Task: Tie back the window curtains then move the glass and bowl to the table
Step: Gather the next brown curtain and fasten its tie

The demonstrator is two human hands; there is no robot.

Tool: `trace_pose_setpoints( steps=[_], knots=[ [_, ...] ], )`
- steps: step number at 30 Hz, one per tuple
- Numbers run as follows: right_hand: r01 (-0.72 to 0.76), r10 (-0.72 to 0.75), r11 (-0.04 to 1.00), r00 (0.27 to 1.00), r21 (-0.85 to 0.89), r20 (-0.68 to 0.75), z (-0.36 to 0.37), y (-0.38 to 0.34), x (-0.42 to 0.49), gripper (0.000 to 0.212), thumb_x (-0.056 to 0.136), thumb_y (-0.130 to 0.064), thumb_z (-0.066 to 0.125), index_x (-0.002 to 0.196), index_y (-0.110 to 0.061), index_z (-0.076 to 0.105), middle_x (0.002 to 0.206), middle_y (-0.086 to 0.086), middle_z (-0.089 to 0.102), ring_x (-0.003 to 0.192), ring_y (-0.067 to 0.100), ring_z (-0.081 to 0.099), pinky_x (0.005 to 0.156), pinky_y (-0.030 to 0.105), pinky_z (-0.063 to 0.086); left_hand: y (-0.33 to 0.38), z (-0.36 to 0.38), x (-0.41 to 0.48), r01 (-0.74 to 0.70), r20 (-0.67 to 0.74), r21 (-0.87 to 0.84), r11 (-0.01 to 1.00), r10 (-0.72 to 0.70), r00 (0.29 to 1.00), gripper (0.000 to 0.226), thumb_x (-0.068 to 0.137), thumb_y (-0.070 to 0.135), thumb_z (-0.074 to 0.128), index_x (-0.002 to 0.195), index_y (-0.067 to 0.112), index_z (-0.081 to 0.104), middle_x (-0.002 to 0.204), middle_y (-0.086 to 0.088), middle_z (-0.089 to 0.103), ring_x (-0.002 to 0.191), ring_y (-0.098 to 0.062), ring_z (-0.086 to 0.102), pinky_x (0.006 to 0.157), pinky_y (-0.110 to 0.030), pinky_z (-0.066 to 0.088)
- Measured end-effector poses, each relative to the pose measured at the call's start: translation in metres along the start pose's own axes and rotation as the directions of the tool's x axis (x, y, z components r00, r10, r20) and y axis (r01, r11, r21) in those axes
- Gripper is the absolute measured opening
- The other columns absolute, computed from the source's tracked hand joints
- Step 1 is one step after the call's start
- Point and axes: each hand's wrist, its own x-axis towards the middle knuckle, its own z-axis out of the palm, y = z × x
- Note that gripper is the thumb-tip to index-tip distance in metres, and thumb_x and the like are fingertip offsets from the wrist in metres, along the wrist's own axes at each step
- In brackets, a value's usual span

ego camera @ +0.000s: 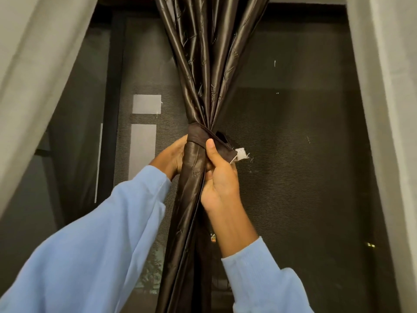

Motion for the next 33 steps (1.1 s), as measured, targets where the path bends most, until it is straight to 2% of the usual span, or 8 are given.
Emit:
trace_pose_setpoints(
  steps=[3, 6, 10, 13, 15, 21, 27, 33],
  knots=[
    [0.065, -0.064, 0.997, 0.998, 0.04, -0.019, -0.001, 0.004, 0.004, 0.026, 0.085, -0.005, 0.072, 0.109, -0.015, 0.068, 0.111, 0.018, 0.072, 0.1, 0.034, 0.07, 0.088, 0.055, 0.056, 0.002, -0.013, 0.012, 0.053, -0.216, -0.074, 0.996, -0.068, 0.974, 0.045, 0.019, 0.007, 0.097, 0.043, -0.008, 0.063, 0.049, -0.022, 0.061, 0.044, -0.022, 0.065, 0.045, -0.026, 0.053],
    [0.121, -0.12, 0.993, 0.993, 0.017, -0.022, -0.002, 0.008, 0.007, 0.029, 0.085, -0.004, 0.072, 0.111, -0.015, 0.071, 0.113, 0.016, 0.072, 0.107, 0.035, 0.068, 0.095, 0.056, 0.053, 0.0, -0.028, 0.019, 0.054, -0.376, 0.017, 0.998, -0.044, 0.926, 0.036, 0.075, 0.023, 0.063, 0.044, 0.006, 0.067, 0.05, -0.006, 0.063, 0.043, -0.014, 0.06, 0.046, -0.025, 0.051],
    [0.16, -0.162, 0.985, 0.987, -0.058, -0.02, -0.005, 0.007, 0.015, 0.027, 0.085, -0.006, 0.073, 0.112, -0.009, 0.071, 0.11, 0.017, 0.073, 0.107, 0.034, 0.068, 0.097, 0.054, 0.052, -0.007, -0.046, 0.029, 0.013, -0.597, 0.22, 0.975, 0.124, 0.793, 0.034, 0.09, 0.015, 0.05, 0.061, 0.01, 0.067, 0.064, -0.008, 0.061, 0.057, -0.018, 0.057, 0.059, -0.031, 0.049],
    [0.252, -0.258, 0.956, 0.966, -0.154, -0.023, -0.008, 0.005, 0.025, 0.027, 0.084, -0.003, 0.073, 0.111, -0.006, 0.071, 0.108, 0.015, 0.073, 0.108, 0.031, 0.068, 0.099, 0.052, 0.051, -0.011, -0.054, 0.021, 0.065, -0.566, 0.819, 0.57, 0.785, 0.252, 0.009, 0.091, 0.009, 0.049, 0.096, 0.014, 0.053, 0.09, -0.002, 0.06, 0.078, -0.017, 0.057, 0.07, -0.032, 0.047],
    [0.323, -0.333, 0.915, 0.943, -0.242, 0.001, -0.009, 0.004, 0.029, 0.027, 0.085, 0.002, 0.071, 0.111, -0.006, 0.072, 0.107, 0.012, 0.074, 0.107, 0.027, 0.068, 0.099, 0.048, 0.052, -0.008, -0.05, 0.009, -0.038, -0.321, 0.945, 0.325, 0.943, 0.086, 0.01, 0.091, 0.013, 0.046, 0.1, 0.012, 0.051, 0.083, 0.002, 0.056, 0.073, -0.016, 0.057, 0.062, -0.032, 0.048],
    [0.435, -0.416, 0.866, 0.9, -0.246, 0.127, -0.011, 0.008, 0.03, 0.028, 0.096, 0.003, 0.045, 0.113, 0.005, 0.067, 0.103, 0.017, 0.072, 0.1, 0.027, 0.07, 0.094, 0.04, 0.055, 0.013, -0.002, -0.007, 0.175, -0.052, 0.983, -0.047, 0.851, 0.523, 0.071, 0.088, 0.067, 0.039, 0.05, 0.009, 0.055, 0.044, 0.0, 0.044, 0.04, -0.015, 0.04, 0.043, -0.031, 0.03],
    [0.633, -0.6, 0.627, 0.764, -0.453, 0.238, -0.02, 0.02, 0.035, 0.021, 0.09, 0.007, 0.059, 0.101, -0.003, 0.074, 0.092, 0.01, 0.073, 0.088, 0.016, 0.068, 0.084, 0.036, 0.057, 0.034, -0.004, 0.002, 0.39, -0.376, 0.915, 0.108, 0.582, 0.721, 0.037, 0.073, 0.041, 0.079, 0.08, 0.007, 0.065, 0.066, -0.006, 0.061, 0.063, -0.022, 0.064, 0.059, -0.037, 0.054],
    [0.737, -0.707, 0.353, 0.614, -0.577, 0.352, -0.028, 0.015, 0.036, 0.025, 0.084, 0.011, 0.067, 0.103, -0.005, 0.073, 0.096, 0.004, 0.074, 0.092, 0.01, 0.071, 0.082, 0.027, 0.057, 0.046, -0.002, -0.003, 0.301, -0.473, 0.871, 0.389, 0.493, 0.73, 0.015, 0.088, 0.009, 0.066, 0.089, -0.005, 0.071, 0.075, -0.021, 0.07, 0.058, -0.025, 0.068, 0.064, -0.036, 0.061]
  ],
)
